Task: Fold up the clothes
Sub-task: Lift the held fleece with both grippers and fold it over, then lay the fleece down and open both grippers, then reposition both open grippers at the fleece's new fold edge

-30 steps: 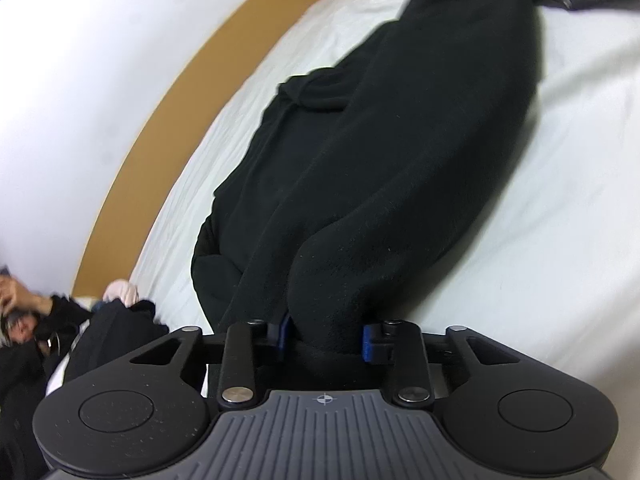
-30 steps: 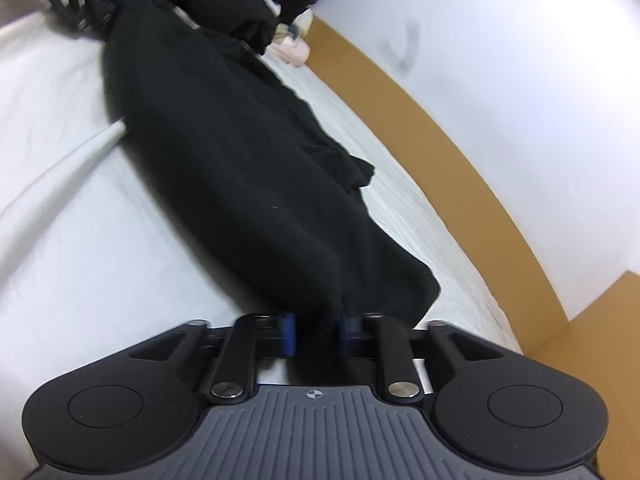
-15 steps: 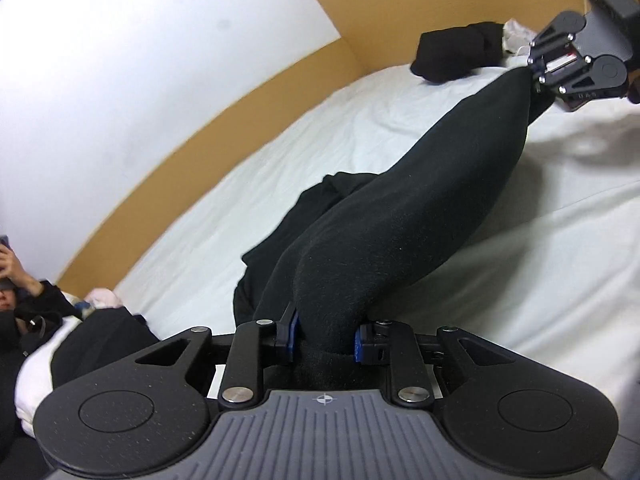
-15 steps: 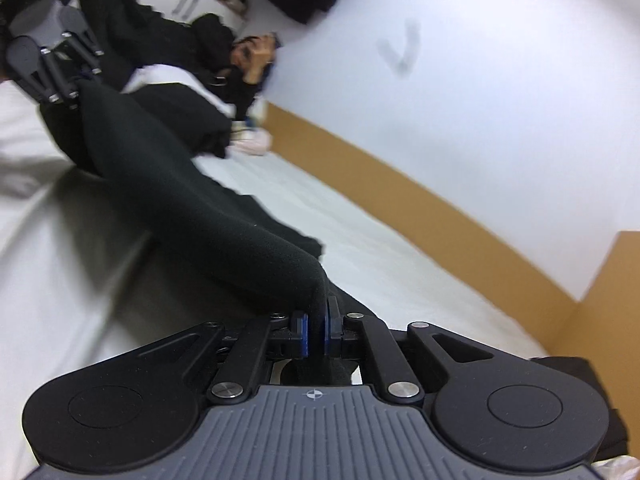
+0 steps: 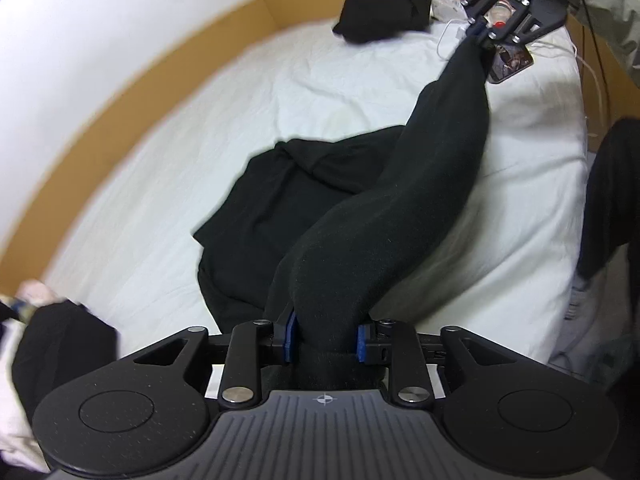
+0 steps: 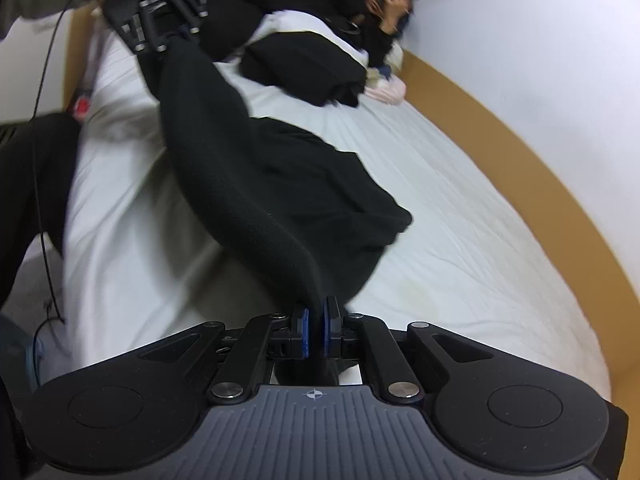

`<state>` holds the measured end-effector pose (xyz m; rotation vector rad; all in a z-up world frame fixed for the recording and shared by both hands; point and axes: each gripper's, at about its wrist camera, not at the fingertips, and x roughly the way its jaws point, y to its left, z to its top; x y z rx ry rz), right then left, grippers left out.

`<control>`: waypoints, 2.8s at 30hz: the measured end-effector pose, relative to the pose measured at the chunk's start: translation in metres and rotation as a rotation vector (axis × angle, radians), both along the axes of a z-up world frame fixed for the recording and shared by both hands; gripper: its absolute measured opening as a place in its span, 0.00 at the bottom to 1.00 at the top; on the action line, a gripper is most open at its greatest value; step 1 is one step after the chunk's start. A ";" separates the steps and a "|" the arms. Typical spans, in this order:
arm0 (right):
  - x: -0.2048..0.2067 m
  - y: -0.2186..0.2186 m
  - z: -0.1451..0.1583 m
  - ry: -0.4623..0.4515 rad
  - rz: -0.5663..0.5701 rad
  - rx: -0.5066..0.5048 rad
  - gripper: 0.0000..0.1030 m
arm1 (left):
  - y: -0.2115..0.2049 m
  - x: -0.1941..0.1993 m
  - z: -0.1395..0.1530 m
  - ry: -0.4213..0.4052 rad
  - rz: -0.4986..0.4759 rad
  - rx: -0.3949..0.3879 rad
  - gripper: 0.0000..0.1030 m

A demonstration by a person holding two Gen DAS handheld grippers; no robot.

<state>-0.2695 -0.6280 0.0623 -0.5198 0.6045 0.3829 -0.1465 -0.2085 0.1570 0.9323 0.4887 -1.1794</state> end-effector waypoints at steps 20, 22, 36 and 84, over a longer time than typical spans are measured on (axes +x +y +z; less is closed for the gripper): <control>0.072 -0.006 -0.009 -0.118 -0.390 0.477 0.54 | -0.038 0.093 -0.058 0.135 0.483 -0.538 0.91; 0.072 0.013 -0.033 -0.044 -0.371 0.613 0.54 | -0.044 0.083 -0.074 0.174 0.503 -0.581 0.97; 0.013 0.015 -0.099 -0.110 -0.693 0.333 0.55 | -0.038 0.082 -0.138 0.138 0.616 -0.545 1.00; 0.004 0.001 -0.104 -0.125 -0.835 0.362 0.17 | -0.034 0.073 -0.136 0.103 0.629 -0.565 0.99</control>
